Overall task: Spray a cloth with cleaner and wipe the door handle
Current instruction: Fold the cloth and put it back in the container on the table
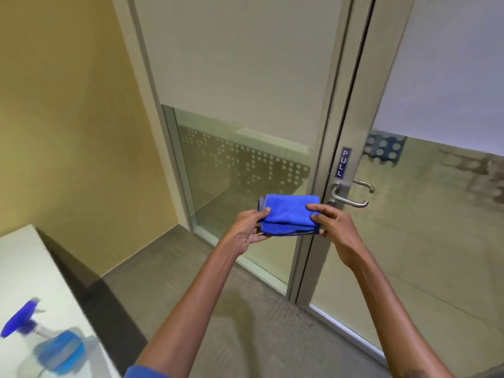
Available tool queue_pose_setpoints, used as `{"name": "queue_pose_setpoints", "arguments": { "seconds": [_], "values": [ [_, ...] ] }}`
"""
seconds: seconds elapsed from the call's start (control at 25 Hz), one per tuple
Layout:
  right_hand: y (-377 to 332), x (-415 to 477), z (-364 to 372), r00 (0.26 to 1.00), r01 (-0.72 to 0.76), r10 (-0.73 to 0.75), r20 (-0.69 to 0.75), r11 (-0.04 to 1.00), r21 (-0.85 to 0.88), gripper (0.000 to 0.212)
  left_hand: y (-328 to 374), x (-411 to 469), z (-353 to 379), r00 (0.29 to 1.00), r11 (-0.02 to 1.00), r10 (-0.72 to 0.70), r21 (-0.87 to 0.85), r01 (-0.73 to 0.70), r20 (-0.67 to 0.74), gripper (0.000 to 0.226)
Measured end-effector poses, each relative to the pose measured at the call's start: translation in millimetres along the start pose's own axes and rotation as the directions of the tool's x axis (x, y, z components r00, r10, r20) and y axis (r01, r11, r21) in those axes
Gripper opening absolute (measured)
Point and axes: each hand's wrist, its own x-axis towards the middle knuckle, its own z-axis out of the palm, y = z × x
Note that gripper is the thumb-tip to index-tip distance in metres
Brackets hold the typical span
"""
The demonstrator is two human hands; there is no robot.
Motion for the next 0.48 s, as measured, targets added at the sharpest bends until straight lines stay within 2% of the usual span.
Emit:
{"name": "queue_pose_setpoints", "arguments": {
  "seconds": [0.2,0.48],
  "values": [
    [14.5,0.5,89.4,0.976,-0.053,0.059,0.208,0.998,-0.034,0.028,-8.3,-34.9,-91.5,0.98,0.998,-0.002,-0.055,-0.009,-0.198,0.028],
    [38.0,-27.6,241.1,0.878,-0.098,0.122,0.464,0.992,-0.074,0.033,-23.6,-110.7,-235.0,0.932,0.994,-0.009,-0.108,-0.032,-0.362,0.026]
  ]
}}
